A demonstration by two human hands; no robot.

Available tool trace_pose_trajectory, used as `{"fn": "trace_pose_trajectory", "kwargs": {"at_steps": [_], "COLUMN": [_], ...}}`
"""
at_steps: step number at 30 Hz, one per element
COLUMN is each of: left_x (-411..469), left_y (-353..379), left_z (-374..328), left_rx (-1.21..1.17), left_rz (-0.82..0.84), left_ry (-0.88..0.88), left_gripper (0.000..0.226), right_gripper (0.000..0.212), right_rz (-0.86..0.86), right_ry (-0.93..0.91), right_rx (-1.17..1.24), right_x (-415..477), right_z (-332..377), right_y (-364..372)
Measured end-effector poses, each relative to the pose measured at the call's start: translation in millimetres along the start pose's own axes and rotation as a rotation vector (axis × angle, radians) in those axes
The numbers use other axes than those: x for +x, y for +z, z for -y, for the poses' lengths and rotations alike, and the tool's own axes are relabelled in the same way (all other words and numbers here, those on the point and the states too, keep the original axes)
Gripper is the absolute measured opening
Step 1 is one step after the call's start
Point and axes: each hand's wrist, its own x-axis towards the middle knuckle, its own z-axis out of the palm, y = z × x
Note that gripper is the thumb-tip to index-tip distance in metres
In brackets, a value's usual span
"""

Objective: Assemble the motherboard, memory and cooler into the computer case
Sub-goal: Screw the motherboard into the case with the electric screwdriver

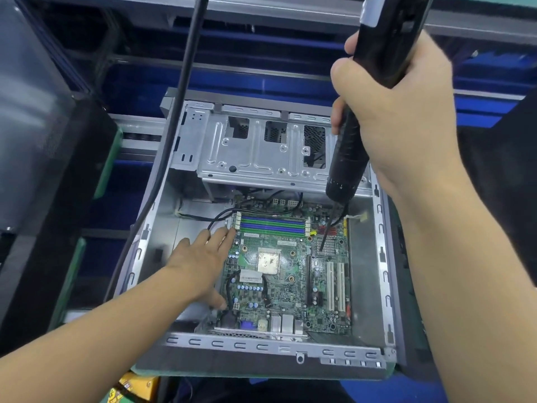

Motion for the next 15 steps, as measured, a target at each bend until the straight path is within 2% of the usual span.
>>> {"fn": "trace_pose_trajectory", "kwargs": {"at_steps": [5, 9, 15], "left_x": [3.2, 3.9, 4.5], "left_y": [-0.2, 1.0, 2.6], "left_z": [-7.3, -8.3, -11.1], "left_rx": [0.151, 0.178, 0.219], "left_rz": [-0.059, -0.019, -0.060], "left_ry": [-0.020, -0.019, -0.036], "left_gripper": [0.138, 0.145, 0.137], "right_gripper": [0.020, 0.019, 0.029], "right_rz": [-0.008, -0.010, -0.029], "right_ry": [0.007, 0.002, -0.006], "right_rx": [0.016, 0.026, 0.042], "right_x": [-0.7, -2.2, -5.4], "right_z": [2.8, 4.2, 3.9], "right_y": [-1.1, -7.0, -14.7]}}
